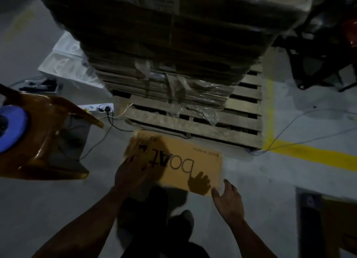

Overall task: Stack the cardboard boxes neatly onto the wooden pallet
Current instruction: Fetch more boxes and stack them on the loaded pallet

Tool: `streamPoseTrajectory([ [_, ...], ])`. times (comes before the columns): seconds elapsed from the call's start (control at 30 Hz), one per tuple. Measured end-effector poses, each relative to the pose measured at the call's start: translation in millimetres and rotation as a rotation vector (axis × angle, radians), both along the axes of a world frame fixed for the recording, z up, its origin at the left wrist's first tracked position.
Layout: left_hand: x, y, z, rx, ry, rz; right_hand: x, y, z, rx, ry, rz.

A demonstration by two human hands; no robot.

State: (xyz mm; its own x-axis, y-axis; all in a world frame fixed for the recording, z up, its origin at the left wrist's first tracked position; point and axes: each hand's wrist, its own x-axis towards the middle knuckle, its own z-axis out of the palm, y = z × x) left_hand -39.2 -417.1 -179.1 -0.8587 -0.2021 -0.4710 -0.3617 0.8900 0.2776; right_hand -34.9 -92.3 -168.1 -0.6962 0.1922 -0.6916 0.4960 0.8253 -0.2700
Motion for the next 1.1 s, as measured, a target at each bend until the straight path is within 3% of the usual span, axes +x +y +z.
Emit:
streamPoseTrajectory([
  [0.13, 6.1, -38.7, -125.6, 0.107, -0.013, 0.141, 6.2, -0.5, -79.5, -0.05, 0.008, -0.175],
  [0.23, 7.4, -54.3, -169.0, 0.249, 0.046, 0.243, 12.9, -5.0, -140.3, -0.112, 0.079, -0.331],
  [0.43, 0.2, -85.5, -250.9, 0.305, 0.263, 0.477, 13.7, -14.2, -255.3, -0.047, 0.273, -0.538],
  [0.63, 10.7, -142.7, -337.0, 0.44, 0.177, 0.65, 29.7, -19.5, -320.6, -0.027, 0.494, -0.629],
  [0.83, 13.2, -128.6, -335.1, 0.579, 0.311, 0.701, 29.7, -21.9, -320.7, -0.062, 0.569, -0.685],
  [1.1, 1.4, -115.8, -295.3, 0.515, 0.36, 0.697, 29.0, -6.3, -284.0, 0.006, 0.546, -0.624],
])
